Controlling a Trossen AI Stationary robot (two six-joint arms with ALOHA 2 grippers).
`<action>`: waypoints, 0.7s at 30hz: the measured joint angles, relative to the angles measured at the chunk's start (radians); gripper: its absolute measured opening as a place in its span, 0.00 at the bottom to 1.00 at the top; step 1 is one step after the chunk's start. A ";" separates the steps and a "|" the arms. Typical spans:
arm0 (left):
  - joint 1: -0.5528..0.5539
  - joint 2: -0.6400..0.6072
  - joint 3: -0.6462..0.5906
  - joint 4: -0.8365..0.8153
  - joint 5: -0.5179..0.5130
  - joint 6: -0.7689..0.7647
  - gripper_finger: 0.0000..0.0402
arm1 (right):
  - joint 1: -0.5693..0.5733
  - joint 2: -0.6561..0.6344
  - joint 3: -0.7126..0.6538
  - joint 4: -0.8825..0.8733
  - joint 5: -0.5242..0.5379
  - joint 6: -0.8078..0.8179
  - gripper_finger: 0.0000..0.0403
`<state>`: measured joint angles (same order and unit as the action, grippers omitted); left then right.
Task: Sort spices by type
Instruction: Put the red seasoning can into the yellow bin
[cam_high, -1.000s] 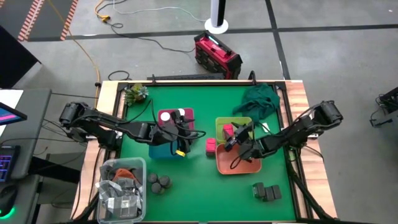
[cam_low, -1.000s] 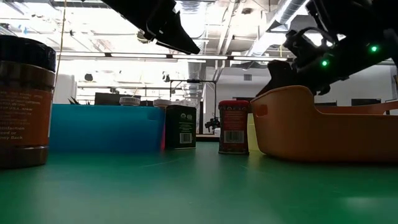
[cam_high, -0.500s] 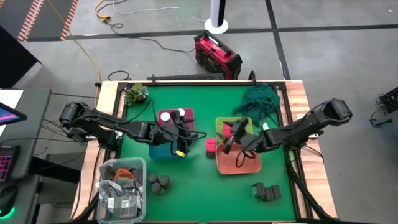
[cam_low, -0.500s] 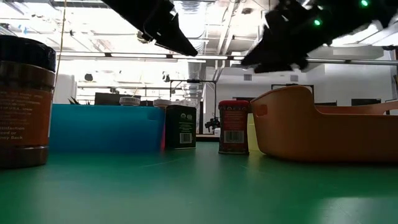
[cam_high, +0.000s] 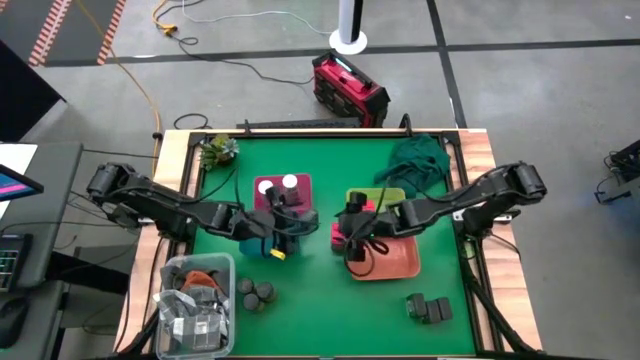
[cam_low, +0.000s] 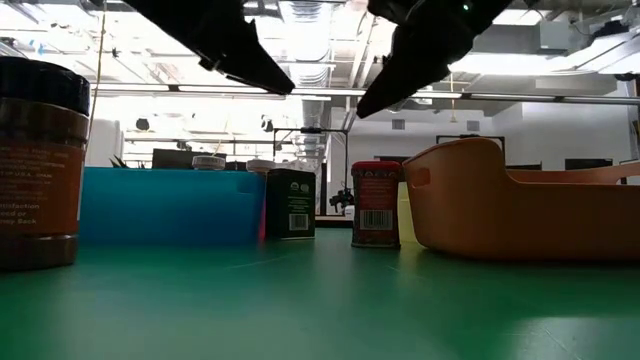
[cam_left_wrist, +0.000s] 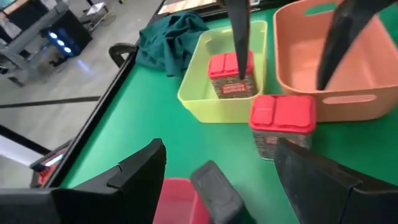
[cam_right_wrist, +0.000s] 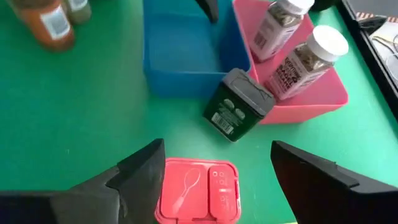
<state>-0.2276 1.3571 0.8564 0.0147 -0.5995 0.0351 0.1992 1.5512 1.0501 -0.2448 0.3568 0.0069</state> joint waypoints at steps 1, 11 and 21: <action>-0.004 -0.008 -0.006 -0.004 0.000 -0.011 0.71 | -0.007 0.009 0.020 -0.028 -0.012 -0.011 0.80; -0.026 -0.051 -0.011 -0.101 -0.001 -0.071 0.71 | -0.085 0.168 0.217 -0.294 -0.221 -0.061 0.98; -0.031 -0.076 -0.012 -0.186 -0.011 -0.109 0.71 | -0.115 0.319 0.435 -0.623 -0.272 -0.062 0.99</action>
<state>-0.2588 1.2813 0.8448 -0.1713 -0.6108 -0.0735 0.0842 1.8699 1.4854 -0.8677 0.0844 -0.0554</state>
